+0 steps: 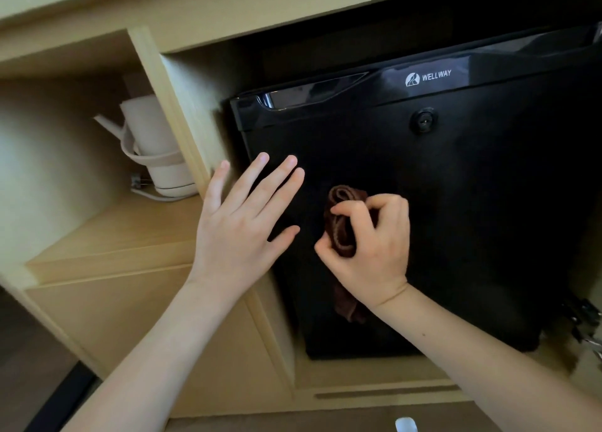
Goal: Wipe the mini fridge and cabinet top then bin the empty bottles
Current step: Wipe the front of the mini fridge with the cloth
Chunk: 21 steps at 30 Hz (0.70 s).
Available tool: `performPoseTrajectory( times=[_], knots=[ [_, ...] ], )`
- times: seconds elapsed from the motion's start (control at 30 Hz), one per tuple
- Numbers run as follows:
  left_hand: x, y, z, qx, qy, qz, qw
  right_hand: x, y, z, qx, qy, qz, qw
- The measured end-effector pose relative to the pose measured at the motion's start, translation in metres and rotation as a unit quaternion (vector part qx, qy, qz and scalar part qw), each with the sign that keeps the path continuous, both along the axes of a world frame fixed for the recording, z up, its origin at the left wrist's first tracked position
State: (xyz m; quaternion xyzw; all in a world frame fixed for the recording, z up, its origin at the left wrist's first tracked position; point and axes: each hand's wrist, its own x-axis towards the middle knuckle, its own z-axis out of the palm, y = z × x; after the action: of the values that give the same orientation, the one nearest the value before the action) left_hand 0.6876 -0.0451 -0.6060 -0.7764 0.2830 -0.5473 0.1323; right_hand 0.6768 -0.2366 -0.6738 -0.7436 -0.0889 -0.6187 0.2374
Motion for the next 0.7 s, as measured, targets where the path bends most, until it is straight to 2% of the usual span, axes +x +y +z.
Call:
performPoseTrajectory(
  times=[0.2, 0.3, 0.43, 0.57, 0.7],
  knots=[
    [-0.002, 0.0, 0.001, -0.001, 0.01, 0.006, 1.0, -0.006, -0.028, -0.005, -0.041, -0.002, 0.075, 0.996],
    [-0.003, -0.001, 0.002, -0.002, 0.019, 0.003, 1.0, -0.009, -0.044, -0.014, -0.01, -0.011, 0.036, 0.999],
    [-0.005, -0.001, 0.002, -0.006, 0.027, -0.002, 1.0, -0.003, -0.017, -0.013, 0.022, -0.015, -0.011, 1.0],
    [-0.005, -0.001, 0.003, -0.008, 0.027, -0.003, 1.0, 0.003, 0.025, -0.009, -0.014, 0.005, 0.008, 1.0],
    [-0.005, -0.001, 0.002, -0.007, 0.025, 0.0, 1.0, 0.001, 0.015, -0.013, -0.055, 0.02, 0.075, 0.995]
  ],
)
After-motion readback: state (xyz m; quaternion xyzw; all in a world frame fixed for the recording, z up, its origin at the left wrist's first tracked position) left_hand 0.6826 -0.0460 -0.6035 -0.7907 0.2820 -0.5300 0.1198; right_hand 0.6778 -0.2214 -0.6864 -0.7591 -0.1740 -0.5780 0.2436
